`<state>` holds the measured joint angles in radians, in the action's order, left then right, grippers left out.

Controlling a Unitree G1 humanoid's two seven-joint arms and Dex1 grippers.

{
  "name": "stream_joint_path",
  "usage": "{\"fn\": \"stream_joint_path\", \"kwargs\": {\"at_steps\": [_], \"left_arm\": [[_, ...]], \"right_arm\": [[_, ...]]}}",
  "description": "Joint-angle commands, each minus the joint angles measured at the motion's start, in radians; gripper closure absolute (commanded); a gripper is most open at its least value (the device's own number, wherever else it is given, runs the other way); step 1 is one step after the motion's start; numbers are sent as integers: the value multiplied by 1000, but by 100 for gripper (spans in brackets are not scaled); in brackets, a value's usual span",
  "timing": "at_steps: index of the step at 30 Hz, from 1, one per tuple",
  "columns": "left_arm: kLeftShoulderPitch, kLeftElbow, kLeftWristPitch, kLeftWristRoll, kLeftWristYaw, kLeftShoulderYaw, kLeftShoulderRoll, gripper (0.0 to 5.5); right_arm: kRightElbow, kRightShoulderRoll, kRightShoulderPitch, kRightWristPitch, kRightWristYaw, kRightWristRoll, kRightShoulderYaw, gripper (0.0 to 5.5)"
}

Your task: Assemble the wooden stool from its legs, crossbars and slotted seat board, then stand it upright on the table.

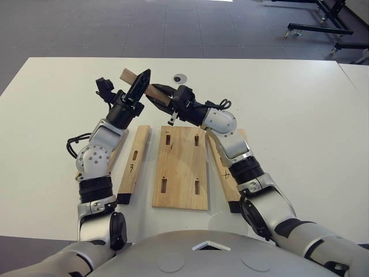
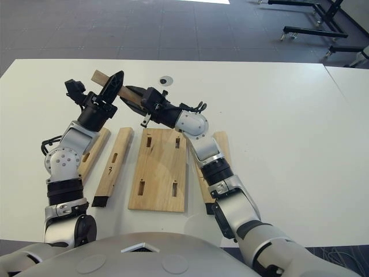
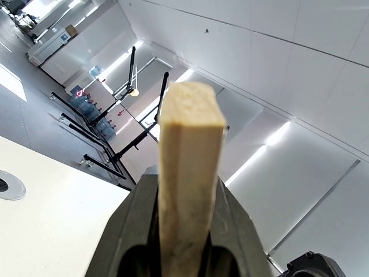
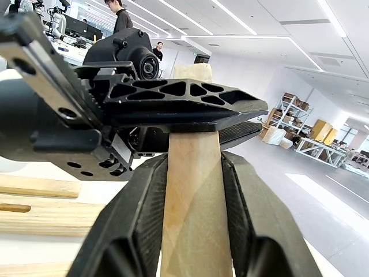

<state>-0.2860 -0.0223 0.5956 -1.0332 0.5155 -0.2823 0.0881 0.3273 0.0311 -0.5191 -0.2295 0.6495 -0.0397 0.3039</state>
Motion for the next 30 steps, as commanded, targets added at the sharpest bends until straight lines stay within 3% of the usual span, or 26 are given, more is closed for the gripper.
{"fn": "stream_joint_path", "kwargs": {"at_steps": [1,11,18,24,30], "left_arm": [[-1,19,-10,12,14,4,-7,510],[-7,90,-82,110,-1,5,-5,511],[50,-19,-198,251,-101,41,-47,511],[210,-263,-180,342,-238,88,-37,511],[290,-518,-122,396,-286,39,129,511]], "right_arm": [[15,5,-2,51,-21,-5,-24,371],[-86,57,38,151,64,-56,-21,208],[-346,211,110,423,185,-350,-201,205],[-232,153,27,427,-84,-302,-317,205],[-278,115,100,405,-200,-238,-302,205]]}}
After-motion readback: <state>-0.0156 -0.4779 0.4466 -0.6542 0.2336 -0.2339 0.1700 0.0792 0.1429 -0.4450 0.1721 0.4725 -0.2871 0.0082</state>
